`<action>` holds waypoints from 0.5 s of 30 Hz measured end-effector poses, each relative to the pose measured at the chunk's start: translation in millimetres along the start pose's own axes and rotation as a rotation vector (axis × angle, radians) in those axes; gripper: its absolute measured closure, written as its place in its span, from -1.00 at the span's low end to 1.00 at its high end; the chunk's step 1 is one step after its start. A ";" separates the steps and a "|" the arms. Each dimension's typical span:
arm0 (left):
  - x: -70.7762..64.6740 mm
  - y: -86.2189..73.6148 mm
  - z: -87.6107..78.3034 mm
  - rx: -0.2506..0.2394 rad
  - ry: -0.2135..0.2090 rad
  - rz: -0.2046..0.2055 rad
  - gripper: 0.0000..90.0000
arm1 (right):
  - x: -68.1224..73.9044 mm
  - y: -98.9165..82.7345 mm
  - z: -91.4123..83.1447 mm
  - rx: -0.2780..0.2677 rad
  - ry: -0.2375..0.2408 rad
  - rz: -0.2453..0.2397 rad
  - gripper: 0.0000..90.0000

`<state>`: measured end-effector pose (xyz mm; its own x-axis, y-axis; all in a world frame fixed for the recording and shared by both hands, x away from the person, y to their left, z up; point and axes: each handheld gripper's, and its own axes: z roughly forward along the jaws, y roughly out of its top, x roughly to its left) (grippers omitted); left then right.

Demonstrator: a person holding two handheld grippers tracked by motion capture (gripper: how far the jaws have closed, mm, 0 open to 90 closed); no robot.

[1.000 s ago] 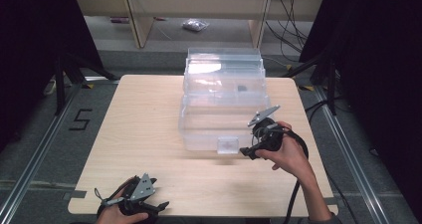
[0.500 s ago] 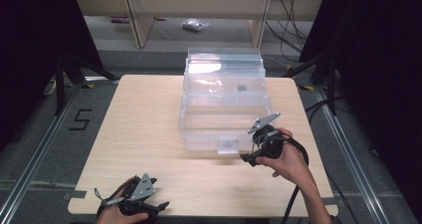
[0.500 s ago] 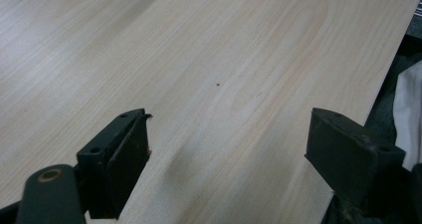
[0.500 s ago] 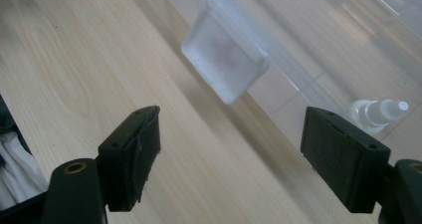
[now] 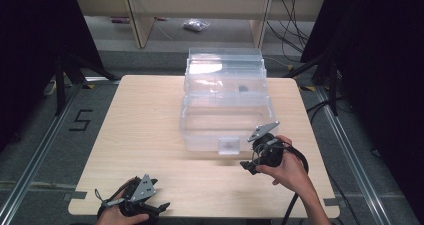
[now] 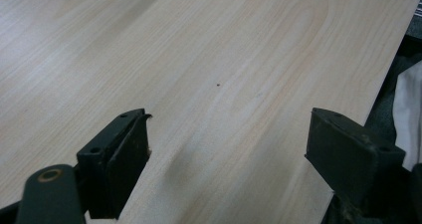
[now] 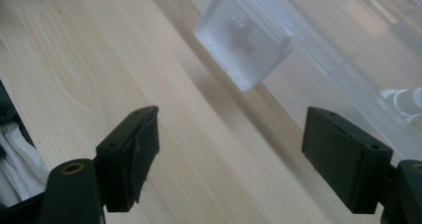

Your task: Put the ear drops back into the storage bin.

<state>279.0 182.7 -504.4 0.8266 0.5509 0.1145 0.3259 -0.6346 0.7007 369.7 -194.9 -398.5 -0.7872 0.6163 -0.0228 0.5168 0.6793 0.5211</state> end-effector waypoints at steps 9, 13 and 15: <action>-0.2 0.1 -0.1 0.002 -0.001 0.001 -0.63 | 5.4 -10.9 13.7 0.013 -0.006 -0.013 -0.48; -0.2 0.0 0.2 0.002 -0.003 0.000 -0.63 | 9.9 -17.6 21.7 0.005 -0.015 -0.007 -0.49; -0.5 0.0 0.4 0.001 -0.001 -0.001 -0.63 | 11.5 -19.9 24.7 0.022 -0.011 -0.012 -0.49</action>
<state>278.8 182.2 -504.7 0.8266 0.5511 0.1136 0.3272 -0.6350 0.6998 358.7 -191.5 -430.2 -0.7897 0.6123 -0.0379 0.5147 0.6950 0.5021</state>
